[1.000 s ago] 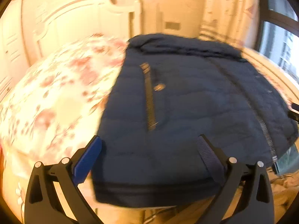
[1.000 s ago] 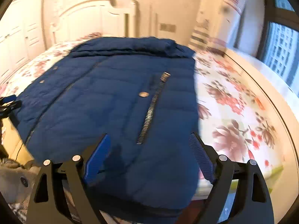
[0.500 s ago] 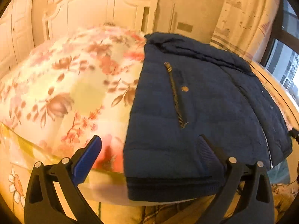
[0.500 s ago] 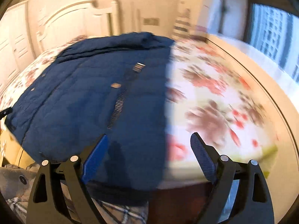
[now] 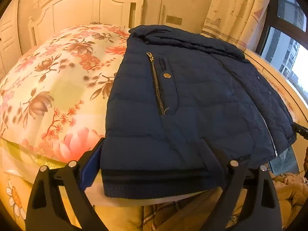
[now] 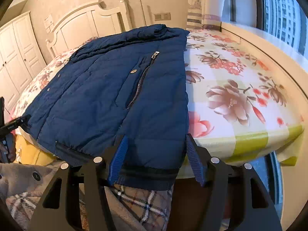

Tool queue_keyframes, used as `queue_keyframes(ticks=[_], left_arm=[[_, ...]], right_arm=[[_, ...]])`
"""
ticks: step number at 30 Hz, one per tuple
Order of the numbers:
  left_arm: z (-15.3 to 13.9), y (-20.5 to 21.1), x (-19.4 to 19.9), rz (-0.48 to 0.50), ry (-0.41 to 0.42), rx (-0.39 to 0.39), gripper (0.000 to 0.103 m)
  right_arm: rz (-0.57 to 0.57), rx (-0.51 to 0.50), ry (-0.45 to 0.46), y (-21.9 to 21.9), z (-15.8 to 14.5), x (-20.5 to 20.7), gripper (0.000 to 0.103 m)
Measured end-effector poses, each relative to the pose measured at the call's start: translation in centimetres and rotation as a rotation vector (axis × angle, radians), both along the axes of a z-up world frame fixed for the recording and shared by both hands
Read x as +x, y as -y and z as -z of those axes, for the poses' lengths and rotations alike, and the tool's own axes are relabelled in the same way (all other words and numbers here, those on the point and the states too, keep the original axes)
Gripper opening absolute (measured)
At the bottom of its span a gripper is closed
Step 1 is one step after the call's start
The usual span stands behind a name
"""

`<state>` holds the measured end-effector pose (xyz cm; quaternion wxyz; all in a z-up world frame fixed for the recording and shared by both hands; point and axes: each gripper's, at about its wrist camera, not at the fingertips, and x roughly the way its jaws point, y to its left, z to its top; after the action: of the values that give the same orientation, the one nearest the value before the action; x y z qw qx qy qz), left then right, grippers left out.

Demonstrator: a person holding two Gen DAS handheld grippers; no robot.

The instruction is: Fold large clothes

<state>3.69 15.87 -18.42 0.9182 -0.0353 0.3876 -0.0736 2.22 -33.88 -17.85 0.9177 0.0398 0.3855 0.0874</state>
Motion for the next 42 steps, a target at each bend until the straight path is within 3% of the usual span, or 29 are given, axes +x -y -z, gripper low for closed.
queue_keyframes(ticks=[8,11,13,16,18,22,27,30,35,38,42], left_arm=[[0.1,0.6,0.7,-0.008,0.003,0.017,0.090],[0.2,1.1,1.3,-0.003,0.019,0.030,0.087],[0.0,1.2,1.1,0.023,0.035,0.026,0.061],[-0.3,0.9,0.1,0.080,0.045,-0.050,0.034],[-0.4,0.7,-0.4,0.085,0.049,-0.097,0.029],[-1.7,-0.1,-2.1,0.114,0.088,-0.192,0.018],[-6.1,-2.1,-6.0,0.170,0.173,-0.365,0.017],[-9.7,-2.5,-9.2,0.231,0.264,-0.405,0.017],[-13.8,-5.1,-12.1,0.285,0.384,-0.593,0.017],[-15.2,-6.7,-10.9,0.296,0.426,-0.699,0.018],[-17.6,-7.0,-4.3,0.252,0.397,-0.714,0.021]], right_arm=[[-0.010,-0.066,0.044,-1.8,0.3,0.7,0.073],[-0.017,-0.109,0.079,-2.7,0.6,1.2,0.061],[-0.036,-0.092,0.090,-2.7,0.5,1.1,0.048],[-0.064,-0.028,0.104,-2.1,0.5,0.5,0.032],[-0.067,0.015,0.107,-1.9,0.3,0.2,0.025],[-0.076,0.065,0.120,-1.6,-0.6,-0.9,0.020],[-0.130,0.191,0.188,-0.1,-3.9,-4.1,0.018],[-0.194,0.227,0.287,0.1,-8.0,-7.4,0.018],[-0.263,0.270,0.474,0.3,-14.7,-11.8,0.018],[-0.282,0.282,0.542,0.1,-17.2,-12.1,0.018],[-0.277,0.265,0.544,-1.3,-20.2,-6.7,0.018]])
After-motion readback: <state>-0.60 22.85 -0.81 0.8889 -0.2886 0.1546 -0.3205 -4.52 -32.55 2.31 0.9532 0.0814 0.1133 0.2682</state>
